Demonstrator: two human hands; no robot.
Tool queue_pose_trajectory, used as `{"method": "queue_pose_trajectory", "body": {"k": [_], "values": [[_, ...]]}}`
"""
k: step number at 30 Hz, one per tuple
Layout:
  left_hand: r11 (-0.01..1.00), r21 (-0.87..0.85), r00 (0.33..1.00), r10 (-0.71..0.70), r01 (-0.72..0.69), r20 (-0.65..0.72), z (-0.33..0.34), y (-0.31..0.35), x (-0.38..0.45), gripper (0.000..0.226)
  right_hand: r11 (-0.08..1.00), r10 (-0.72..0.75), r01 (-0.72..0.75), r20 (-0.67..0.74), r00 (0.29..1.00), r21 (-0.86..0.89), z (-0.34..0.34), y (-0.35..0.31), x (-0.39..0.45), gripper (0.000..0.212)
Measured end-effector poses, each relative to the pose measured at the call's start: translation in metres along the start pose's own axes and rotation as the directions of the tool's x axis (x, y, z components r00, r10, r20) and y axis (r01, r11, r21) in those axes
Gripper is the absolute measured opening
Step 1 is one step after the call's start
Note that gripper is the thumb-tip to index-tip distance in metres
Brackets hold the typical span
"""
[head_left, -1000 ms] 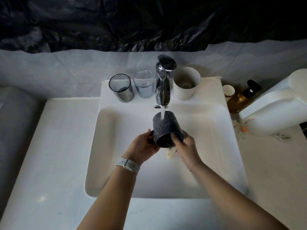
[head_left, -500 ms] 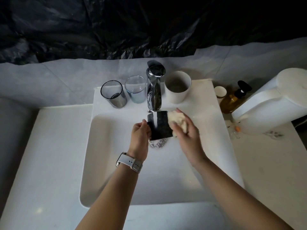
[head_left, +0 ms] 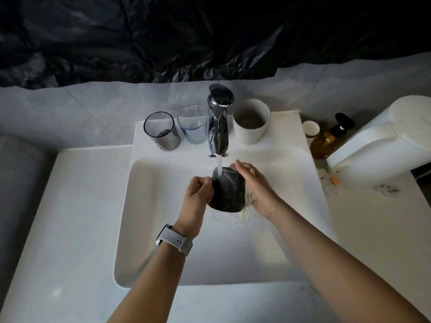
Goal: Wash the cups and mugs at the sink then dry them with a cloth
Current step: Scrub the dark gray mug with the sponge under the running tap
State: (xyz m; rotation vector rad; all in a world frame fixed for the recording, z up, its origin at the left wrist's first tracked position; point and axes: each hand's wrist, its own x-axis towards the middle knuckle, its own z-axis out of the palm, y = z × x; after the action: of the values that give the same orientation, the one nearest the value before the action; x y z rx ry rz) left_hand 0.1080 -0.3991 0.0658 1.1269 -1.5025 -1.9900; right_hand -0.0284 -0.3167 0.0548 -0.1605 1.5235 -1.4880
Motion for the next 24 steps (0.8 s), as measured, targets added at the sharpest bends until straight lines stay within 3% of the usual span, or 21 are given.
{"method": "queue_pose_trajectory", "body": {"k": [2, 4, 7, 11, 15, 18, 22, 24], "values": [[0.998, 0.051, 0.999, 0.023, -0.025, 0.048, -0.01, 0.001, 0.002, 0.025, 0.997, 0.08, -0.08, 0.071, 0.994, -0.001, 0.002, -0.005, 0.0, 0.05], [0.996, 0.068, 0.997, 0.045, -0.049, 0.057, -0.017, 0.004, 0.004, 0.024, 0.996, 0.083, -0.084, 0.097, 0.992, 0.002, 0.008, -0.009, 0.0, 0.044], [0.991, 0.067, 0.993, 0.12, -0.119, -0.009, -0.022, 0.01, 0.011, 0.021, 0.988, -0.017, 0.015, 0.014, 1.0, 0.151, 0.027, -0.005, -0.003, 0.025], [0.985, 0.064, 0.977, 0.167, -0.16, -0.129, -0.023, 0.004, 0.024, 0.01, 0.958, -0.074, 0.101, -0.109, 0.991, 0.27, 0.05, 0.017, -0.008, 0.021], [0.963, -0.267, 0.972, -0.101, 0.042, -0.212, -0.005, -0.009, 0.015, 0.048, 0.935, -0.182, 0.231, -0.193, 0.964, 0.269, 0.055, 0.026, -0.01, 0.032], [0.954, -0.256, 0.957, -0.208, 0.154, -0.203, 0.003, -0.009, 0.014, 0.074, 0.931, -0.252, 0.307, -0.261, 0.932, 0.198, 0.05, 0.027, -0.012, 0.033], [0.877, -0.295, 0.912, -0.408, 0.379, -0.042, 0.01, -0.007, 0.016, 0.051, 0.924, -0.326, 0.371, -0.327, 0.887, 0.086, 0.041, 0.037, -0.014, 0.031], [0.829, -0.324, 0.883, -0.466, 0.456, 0.053, 0.011, -0.008, 0.016, 0.052, 0.916, -0.36, 0.398, -0.328, 0.873, 0.053, 0.037, 0.037, -0.015, 0.029]]}}
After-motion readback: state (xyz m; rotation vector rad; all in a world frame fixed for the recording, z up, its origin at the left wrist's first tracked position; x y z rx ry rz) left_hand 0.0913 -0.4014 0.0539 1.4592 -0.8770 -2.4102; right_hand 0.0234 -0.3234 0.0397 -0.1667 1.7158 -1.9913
